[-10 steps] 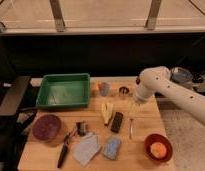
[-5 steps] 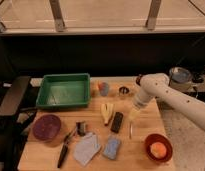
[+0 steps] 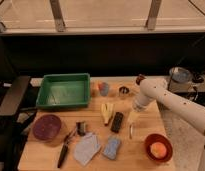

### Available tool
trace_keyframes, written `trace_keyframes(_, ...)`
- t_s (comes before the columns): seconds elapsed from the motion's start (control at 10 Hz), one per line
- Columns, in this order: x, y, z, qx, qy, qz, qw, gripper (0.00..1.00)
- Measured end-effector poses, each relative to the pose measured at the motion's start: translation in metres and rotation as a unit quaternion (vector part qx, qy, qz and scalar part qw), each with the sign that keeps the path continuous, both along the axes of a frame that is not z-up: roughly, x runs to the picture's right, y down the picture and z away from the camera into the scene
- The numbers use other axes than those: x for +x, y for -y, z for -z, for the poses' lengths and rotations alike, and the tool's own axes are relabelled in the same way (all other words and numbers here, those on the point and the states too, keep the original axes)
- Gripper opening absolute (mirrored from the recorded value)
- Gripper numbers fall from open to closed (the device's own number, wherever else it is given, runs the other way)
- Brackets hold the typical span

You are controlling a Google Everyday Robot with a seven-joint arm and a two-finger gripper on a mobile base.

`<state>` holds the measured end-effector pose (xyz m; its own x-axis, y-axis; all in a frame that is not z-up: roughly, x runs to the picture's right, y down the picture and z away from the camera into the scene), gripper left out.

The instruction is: Place fork in purple bowl

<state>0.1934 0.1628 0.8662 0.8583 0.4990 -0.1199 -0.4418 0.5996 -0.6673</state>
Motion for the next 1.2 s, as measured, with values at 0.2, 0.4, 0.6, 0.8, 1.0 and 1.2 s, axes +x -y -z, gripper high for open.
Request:
trace_keyframes(0.2,0.0,-0.01,-0.005,-0.018,0.001,-0.008,0.9998,0.8)
trace_keyframes(0.4,0.001,-0.016,-0.007,-0.029,0.001,-0.014,0.9995,0.8)
trace_keyframes(0.6,0.002,-0.019,-0.008,-0.035,0.002,-0.021,0.9992,0.67)
trace_keyframes(0.8,0.002,-0.019,-0.007,-0.037,0.002,-0.021,0.9991,0.44)
trace_keyframes(1.0,0.002,-0.018,-0.006,-0.036,0.002,-0.021,0.9991,0.27)
trace_keyframes(1.2,0.005,-0.02,-0.004,-0.04,0.0,-0.019,0.999,0.06)
